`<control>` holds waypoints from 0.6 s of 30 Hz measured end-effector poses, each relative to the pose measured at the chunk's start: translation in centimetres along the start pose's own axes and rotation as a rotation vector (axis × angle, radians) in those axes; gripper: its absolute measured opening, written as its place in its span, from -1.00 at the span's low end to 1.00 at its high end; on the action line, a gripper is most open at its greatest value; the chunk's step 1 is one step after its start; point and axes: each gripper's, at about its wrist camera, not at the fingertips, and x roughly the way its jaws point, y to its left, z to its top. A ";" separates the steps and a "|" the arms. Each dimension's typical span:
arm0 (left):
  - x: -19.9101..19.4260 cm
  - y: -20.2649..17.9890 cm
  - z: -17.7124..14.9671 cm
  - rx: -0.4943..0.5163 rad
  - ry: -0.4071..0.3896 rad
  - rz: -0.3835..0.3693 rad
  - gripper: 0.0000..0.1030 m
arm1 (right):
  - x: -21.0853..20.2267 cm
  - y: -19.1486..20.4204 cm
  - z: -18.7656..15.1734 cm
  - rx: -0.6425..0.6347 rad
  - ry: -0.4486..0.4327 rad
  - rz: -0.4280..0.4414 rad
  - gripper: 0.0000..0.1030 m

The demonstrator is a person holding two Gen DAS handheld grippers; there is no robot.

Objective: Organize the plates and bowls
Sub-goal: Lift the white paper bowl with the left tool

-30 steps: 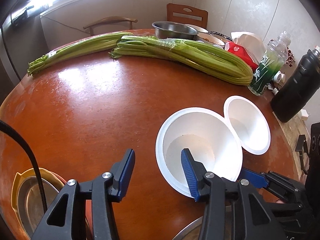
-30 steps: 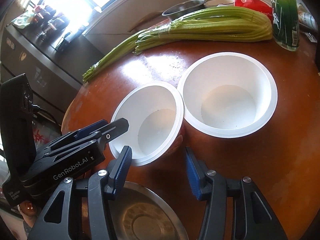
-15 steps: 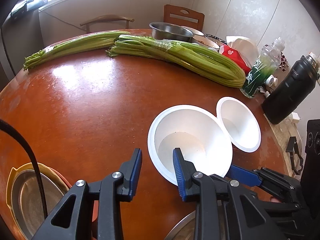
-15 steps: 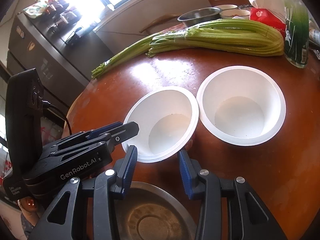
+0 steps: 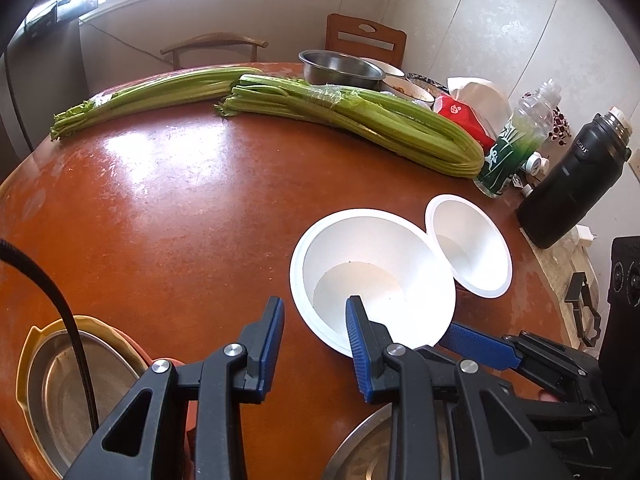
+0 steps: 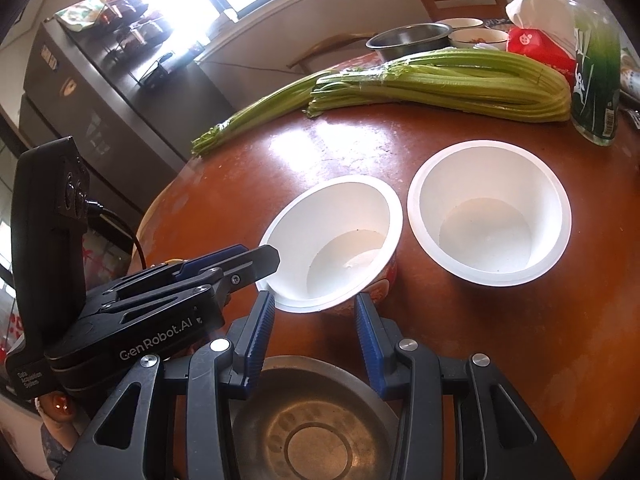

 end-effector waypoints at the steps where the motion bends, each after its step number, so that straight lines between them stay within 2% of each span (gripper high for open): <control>1: 0.1 0.0 0.0 -0.001 0.003 -0.003 -0.39 | 0.0 -0.2 0.0 0.009 0.000 -0.003 -0.15; 10: 1.2 1.0 0.7 -0.055 0.018 0.002 -0.39 | 0.4 -2.0 0.3 0.071 -0.011 -0.051 -0.15; 15: 2.2 0.6 1.1 -0.053 0.034 -0.023 -0.39 | 0.8 -1.6 0.2 0.029 -0.012 -0.075 -0.15; 18: 2.8 0.1 1.1 -0.043 0.059 -0.074 -0.39 | 1.1 -0.9 0.0 -0.027 -0.009 -0.090 -0.15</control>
